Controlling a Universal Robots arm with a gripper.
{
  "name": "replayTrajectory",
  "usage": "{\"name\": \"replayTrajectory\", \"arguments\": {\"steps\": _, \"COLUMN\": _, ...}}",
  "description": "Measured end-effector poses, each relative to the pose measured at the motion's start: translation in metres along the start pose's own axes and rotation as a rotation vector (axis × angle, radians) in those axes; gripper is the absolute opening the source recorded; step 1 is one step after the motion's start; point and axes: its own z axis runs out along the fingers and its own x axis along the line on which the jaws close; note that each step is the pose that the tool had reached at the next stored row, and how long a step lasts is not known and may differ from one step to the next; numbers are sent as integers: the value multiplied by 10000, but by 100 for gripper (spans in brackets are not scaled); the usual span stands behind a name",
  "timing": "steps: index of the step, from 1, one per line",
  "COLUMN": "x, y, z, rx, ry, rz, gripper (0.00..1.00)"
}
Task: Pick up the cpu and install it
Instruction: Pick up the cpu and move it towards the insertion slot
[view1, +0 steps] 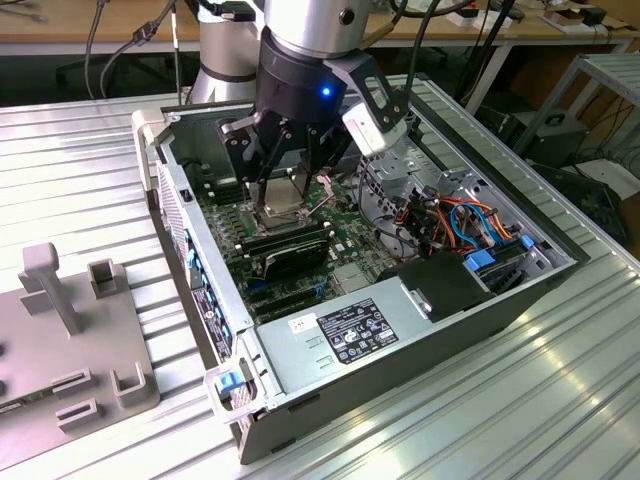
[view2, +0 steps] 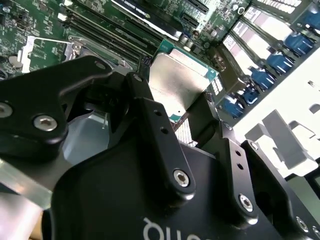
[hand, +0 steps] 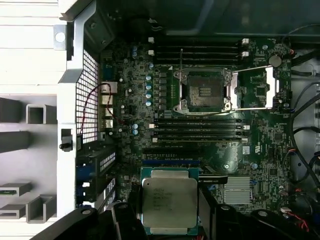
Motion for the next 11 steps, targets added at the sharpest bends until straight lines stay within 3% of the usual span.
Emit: {"name": "replayTrajectory", "arguments": {"steps": 11, "x": -156, "y": 0, "z": 0, "rx": 0, "ry": 0, "rz": 0, "gripper": 55}}
